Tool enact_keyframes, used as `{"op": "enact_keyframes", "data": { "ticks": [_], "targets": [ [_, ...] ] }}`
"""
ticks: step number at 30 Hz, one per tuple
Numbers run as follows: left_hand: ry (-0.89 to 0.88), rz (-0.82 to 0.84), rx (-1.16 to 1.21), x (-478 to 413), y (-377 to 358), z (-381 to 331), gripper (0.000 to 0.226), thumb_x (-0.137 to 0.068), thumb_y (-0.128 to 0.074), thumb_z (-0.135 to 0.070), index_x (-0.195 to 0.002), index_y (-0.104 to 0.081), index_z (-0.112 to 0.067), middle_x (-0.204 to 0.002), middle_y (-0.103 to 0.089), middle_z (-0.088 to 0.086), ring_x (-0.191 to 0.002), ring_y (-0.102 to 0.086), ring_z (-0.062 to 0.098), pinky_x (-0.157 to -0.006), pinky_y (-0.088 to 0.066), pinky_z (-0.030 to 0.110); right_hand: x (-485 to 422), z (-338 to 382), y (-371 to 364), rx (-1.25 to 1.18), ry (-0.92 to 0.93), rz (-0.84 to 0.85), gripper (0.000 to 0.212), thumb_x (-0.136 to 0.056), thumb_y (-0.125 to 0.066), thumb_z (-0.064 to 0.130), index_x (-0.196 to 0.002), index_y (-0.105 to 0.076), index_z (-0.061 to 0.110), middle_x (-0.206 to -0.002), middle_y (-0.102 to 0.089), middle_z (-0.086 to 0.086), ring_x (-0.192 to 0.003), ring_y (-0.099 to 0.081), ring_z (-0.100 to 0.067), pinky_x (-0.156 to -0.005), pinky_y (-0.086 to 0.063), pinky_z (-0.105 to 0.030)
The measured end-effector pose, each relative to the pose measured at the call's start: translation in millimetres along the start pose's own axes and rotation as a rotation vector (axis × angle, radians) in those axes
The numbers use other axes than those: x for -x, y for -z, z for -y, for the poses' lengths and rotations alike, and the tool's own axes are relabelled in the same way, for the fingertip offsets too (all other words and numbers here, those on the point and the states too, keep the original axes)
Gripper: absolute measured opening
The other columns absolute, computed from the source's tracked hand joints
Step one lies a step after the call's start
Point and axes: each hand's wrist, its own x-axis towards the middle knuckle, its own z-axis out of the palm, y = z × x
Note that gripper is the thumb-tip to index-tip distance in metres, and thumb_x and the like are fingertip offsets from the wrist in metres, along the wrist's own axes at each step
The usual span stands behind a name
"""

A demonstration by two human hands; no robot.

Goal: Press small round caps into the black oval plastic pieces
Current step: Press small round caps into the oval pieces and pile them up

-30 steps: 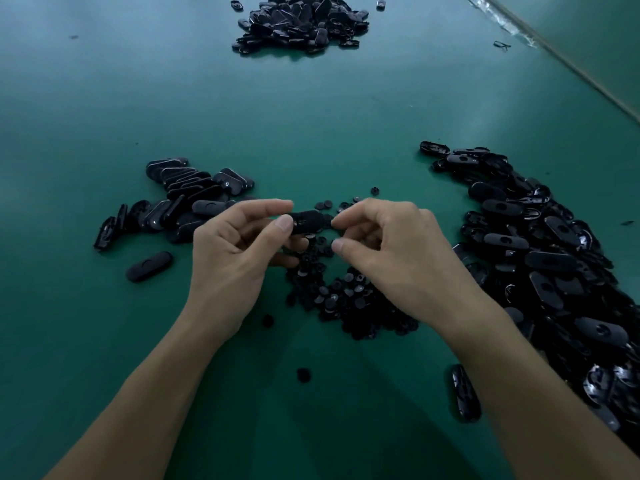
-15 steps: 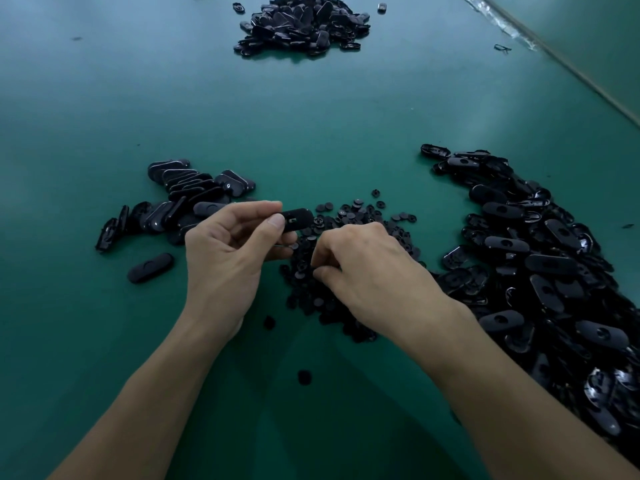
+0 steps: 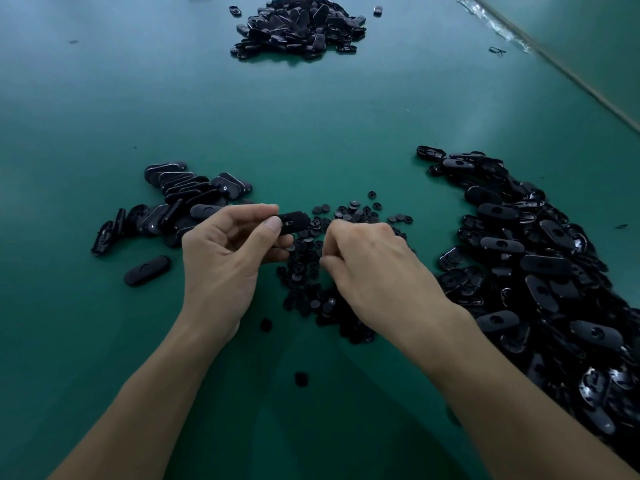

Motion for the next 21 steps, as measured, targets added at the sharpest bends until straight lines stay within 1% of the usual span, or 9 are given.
{"op": "enact_keyframes", "data": {
  "ticks": [3,5,6,8,11,12,15,18,21],
  "targets": [
    [-0.004,0.002,-0.012,0.0,-0.7,-0.3,0.013,-0.092,-0.067,-0.003,-0.094,-0.072,-0.014,-0.080,-0.076,0.002,-0.071,-0.074,0.017,-0.064,-0.058,0.022,-0.1,1.0,2.3,-0.109,0.003,-0.048,0.013,-0.103,-0.048,0.024,-0.092,-0.045,0.019,-0.076,-0.056,-0.001,-0.066,-0.057,-0.024,-0.061,-0.052,-0.044],
    [-0.009,0.007,-0.026,-0.2,-1.4,-0.1,0.013,-0.092,-0.067,-0.002,-0.094,-0.072,-0.014,-0.079,-0.076,0.002,-0.071,-0.074,0.017,-0.065,-0.058,0.022,-2.0,2.9,4.1,-0.209,0.016,-0.066,0.013,-0.102,-0.050,0.024,-0.090,-0.046,0.022,-0.076,-0.058,-0.001,-0.065,-0.057,-0.022,-0.061,-0.053,-0.047],
    [-0.010,0.011,-0.035,0.1,-1.7,-0.1,0.013,-0.092,-0.067,-0.002,-0.095,-0.072,-0.013,-0.079,-0.076,0.002,-0.071,-0.074,0.017,-0.065,-0.058,0.022,-2.7,4.1,4.7,-0.244,0.029,-0.081,0.013,-0.100,-0.053,0.025,-0.089,-0.048,0.023,-0.077,-0.059,0.002,-0.067,-0.059,-0.019,-0.062,-0.054,-0.047],
    [-0.011,0.018,-0.047,0.5,-1.8,-0.5,0.013,-0.091,-0.067,-0.001,-0.095,-0.071,-0.013,-0.079,-0.076,0.002,-0.071,-0.074,0.016,-0.065,-0.058,0.022,-3.9,5.8,4.4,-0.295,0.046,-0.119,0.011,-0.096,-0.060,0.024,-0.086,-0.055,0.025,-0.076,-0.061,0.008,-0.070,-0.061,-0.013,-0.064,-0.056,-0.043],
    [-0.011,0.035,-0.058,1.0,-1.8,-1.8,0.013,-0.090,-0.068,0.000,-0.094,-0.071,-0.012,-0.077,-0.075,0.001,-0.070,-0.073,0.014,-0.065,-0.057,0.021,-4.5,6.2,2.3,-0.354,0.055,-0.159,0.008,-0.090,-0.066,0.017,-0.087,-0.065,0.025,-0.076,-0.066,0.010,-0.074,-0.063,-0.008,-0.069,-0.057,-0.037],
    [-0.013,0.042,-0.060,1.3,-1.8,-2.3,0.013,-0.090,-0.068,0.000,-0.094,-0.070,-0.012,-0.077,-0.075,0.001,-0.070,-0.073,0.014,-0.065,-0.058,0.021,-4.8,6.4,2.0,-0.372,0.054,-0.175,0.011,-0.089,-0.066,0.014,-0.089,-0.067,0.025,-0.076,-0.067,0.009,-0.074,-0.064,-0.007,-0.070,-0.056,-0.034],
    [-0.014,0.059,-0.069,1.8,-2.1,-2.9,0.011,-0.089,-0.068,0.000,-0.095,-0.070,-0.009,-0.076,-0.075,0.002,-0.070,-0.073,0.015,-0.065,-0.058,0.022,-5.6,6.7,2.5,-0.430,0.044,-0.215,0.018,-0.085,-0.069,0.008,-0.091,-0.069,0.025,-0.074,-0.067,0.011,-0.075,-0.065,-0.003,-0.071,-0.055,-0.022],
    [-0.015,0.070,-0.082,2.3,-2.3,-3.7,0.011,-0.089,-0.068,0.002,-0.096,-0.070,-0.007,-0.076,-0.075,0.002,-0.068,-0.071,0.014,-0.065,-0.057,0.021,-5.2,7.8,2.2,-0.467,0.008,-0.217,0.019,-0.083,-0.074,0.011,-0.088,-0.067,0.028,-0.073,-0.067,0.013,-0.077,-0.066,-0.002,-0.071,-0.055,-0.018],
    [-0.016,0.079,-0.079,2.3,-2.3,-4.8,0.012,-0.086,-0.070,0.000,-0.095,-0.070,-0.008,-0.078,-0.076,0.001,-0.067,-0.071,0.012,-0.066,-0.057,0.020,-5.1,9.4,1.9,-0.494,0.019,-0.232,0.016,-0.085,-0.074,0.008,-0.086,-0.073,0.024,-0.075,-0.071,0.013,-0.075,-0.067,0.002,-0.071,-0.052,-0.009]
  ]
}}
